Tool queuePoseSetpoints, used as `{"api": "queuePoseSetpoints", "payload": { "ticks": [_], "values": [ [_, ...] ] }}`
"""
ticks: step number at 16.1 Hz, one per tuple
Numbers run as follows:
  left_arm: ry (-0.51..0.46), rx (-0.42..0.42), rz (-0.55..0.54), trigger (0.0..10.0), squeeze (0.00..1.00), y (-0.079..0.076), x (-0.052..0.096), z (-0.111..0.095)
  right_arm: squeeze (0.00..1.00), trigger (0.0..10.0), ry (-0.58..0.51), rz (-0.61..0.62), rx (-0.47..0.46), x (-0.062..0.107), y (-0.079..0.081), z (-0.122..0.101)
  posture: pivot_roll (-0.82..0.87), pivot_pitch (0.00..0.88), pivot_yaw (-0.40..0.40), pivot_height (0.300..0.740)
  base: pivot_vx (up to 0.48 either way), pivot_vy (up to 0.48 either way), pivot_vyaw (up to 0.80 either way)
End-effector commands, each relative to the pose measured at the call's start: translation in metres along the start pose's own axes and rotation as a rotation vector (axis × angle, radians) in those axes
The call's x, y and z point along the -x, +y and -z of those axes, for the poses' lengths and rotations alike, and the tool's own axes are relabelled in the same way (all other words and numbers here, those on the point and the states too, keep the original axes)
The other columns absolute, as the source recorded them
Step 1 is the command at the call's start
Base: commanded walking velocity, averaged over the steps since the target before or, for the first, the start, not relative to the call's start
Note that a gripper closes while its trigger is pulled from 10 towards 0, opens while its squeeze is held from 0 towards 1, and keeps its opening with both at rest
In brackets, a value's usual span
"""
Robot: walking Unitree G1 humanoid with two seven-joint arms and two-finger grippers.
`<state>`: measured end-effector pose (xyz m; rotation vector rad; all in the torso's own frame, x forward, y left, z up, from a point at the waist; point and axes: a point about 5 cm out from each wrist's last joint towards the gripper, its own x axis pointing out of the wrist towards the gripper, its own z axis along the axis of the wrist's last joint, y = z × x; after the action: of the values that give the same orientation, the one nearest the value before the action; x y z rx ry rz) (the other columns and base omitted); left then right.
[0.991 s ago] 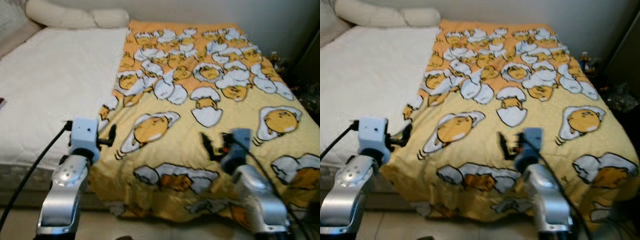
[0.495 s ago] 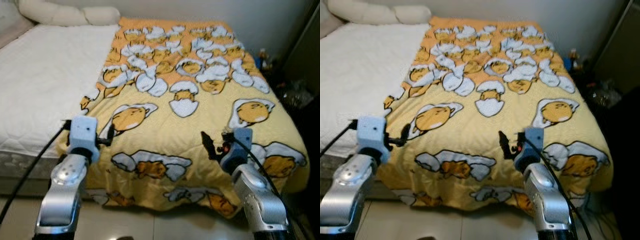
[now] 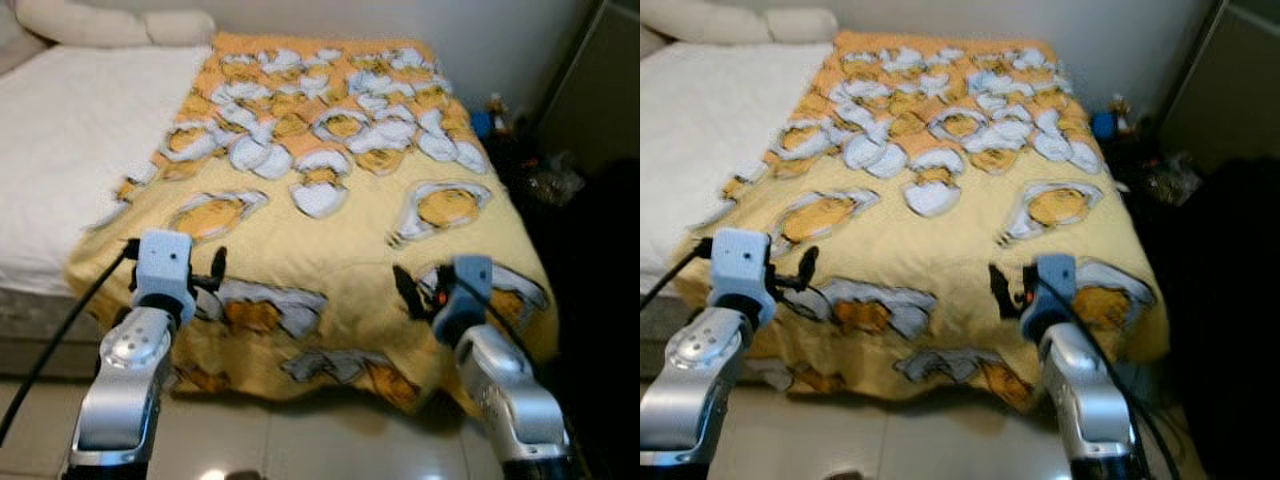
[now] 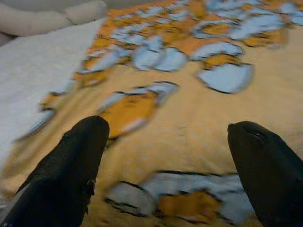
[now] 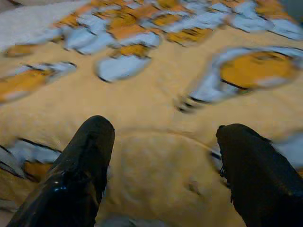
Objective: Clean up the room
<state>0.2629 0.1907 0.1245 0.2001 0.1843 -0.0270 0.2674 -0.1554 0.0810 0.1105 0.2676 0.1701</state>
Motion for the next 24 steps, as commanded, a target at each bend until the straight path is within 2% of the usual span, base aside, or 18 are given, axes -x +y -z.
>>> {"api": "queuePoseSetpoints", "payload": {
  "ticks": [1, 3, 7, 8, 9, 10, 11, 12, 14, 15, 17, 18, 20, 24],
  "values": [
    [-0.013, -0.008, 0.007, 10.0, 0.8, -0.001, -0.002, -0.004, 0.0, 10.0, 0.002, 0.024, 0.002, 0.001, -0.005, -0.001, 0.03, 0.0, 0.015, 0.74, 0.0, -0.319, 0.0],
    [-0.005, 0.026, 0.007, 10.0, 0.78, -0.002, -0.002, -0.003, 0.0, 10.0, 0.055, 0.058, -0.005, -0.001, -0.008, 0.004, 0.03, 0.0, 0.015, 0.74, 0.0, -0.156, -0.4],
    [0.004, 0.023, 0.007, 10.0, 0.78, -0.002, -0.003, -0.002, 0.0, 10.0, 0.057, 0.07, -0.011, -0.002, -0.01, 0.005, 0.03, 0.0, 0.016, 0.74, 0.0, 0.0, -0.8],
    [0.006, 0.022, -0.005, 10.0, 0.78, 0.0, -0.003, -0.002, 0.0, 10.0, 0.062, 0.082, 0.001, -0.002, -0.011, 0.004, 0.03, 0.0, 0.016, 0.74, 0.0, 0.0, -0.8],
    [-0.015, 0.003, -0.061, 10.0, 0.78, 0.003, -0.004, -0.002, 0.0, 10.0, 0.067, 0.088, 0.012, -0.003, -0.01, 0.005, 0.03, 0.0, 0.016, 0.74, 0.0, 0.0, -0.79],
    [-0.041, -0.008, -0.119, 10.0, 0.85, 0.007, -0.004, -0.003, 0.0, 10.0, 0.069, 0.089, 0.012, -0.003, -0.01, 0.005, 0.03, 0.0, 0.016, 0.74, 0.0, 0.0, -0.78],
    [-0.046, 0.022, -0.15, 10.0, 0.89, 0.009, -0.005, -0.004, 0.0, 10.0, 0.07, 0.093, 0.012, -0.003, -0.01, 0.005, 0.03, 0.0, 0.016, 0.74, 0.0, 0.0, -0.78],
    [-0.053, 0.059, -0.135, 10.0, 0.95, 0.006, -0.006, -0.003, 0.0, 10.0, 0.071, 0.093, 0.014, -0.002, -0.01, 0.006, 0.03, 0.0, 0.015, 0.74, 0.0, 0.0, -0.78],
    [-0.088, 0.021, -0.138, 10.0, 0.97, 0.005, -0.005, -0.005, 0.0, 10.0, 0.069, 0.093, 0.021, -0.002, -0.011, 0.006, 0.02, 0.0, 0.024, 0.74, 0.0, 0.0, -0.78],
    [-0.078, 0.016, -0.111, 10.0, 0.92, 0.002, -0.004, -0.002, 0.0, 10.0, 0.066, 0.096, 0.022, -0.002, -0.012, 0.005, 0.02, 0.0, 0.022, 0.74, 0.0, 0.0, -0.78],
    [-0.049, 0.061, 0.006, 10.0, 0.8, -0.004, -0.001, 0.003, 0.0, 10.0, 0.06, 0.1, 0.024, -0.002, -0.013, 0.005, 0.01, 0.0, 0.021, 0.74, 0.0, 0.0, -0.78],
    [-0.059, 0.052, 0.001, 10.0, 0.78, -0.003, 0.0, 0.004, 0.0, 10.0, 0.058, 0.101, 0.025, -0.002, -0.014, 0.004, 0.01, 0.0, 0.022, 0.74, 0.0, 0.0, -0.78],
    [-0.065, 0.012, 0.018, 10.0, 0.62, -0.003, 0.0, 0.007, 0.0, 10.0, 0.054, 0.111, 0.029, -0.003, -0.017, 0.003, 0.01, 0.0, 0.016, 0.74, 0.0, 0.0, -0.78],
    [-0.076, 0.005, 0.056, 10.0, 0.67, -0.002, -0.002, 0.006, 0.0, 10.0, 0.018, 0.149, 0.065, -0.006, -0.021, -0.002, 0.0, 0.0, 0.014, 0.74, 0.0, 0.0, -0.78]
  ]
}}
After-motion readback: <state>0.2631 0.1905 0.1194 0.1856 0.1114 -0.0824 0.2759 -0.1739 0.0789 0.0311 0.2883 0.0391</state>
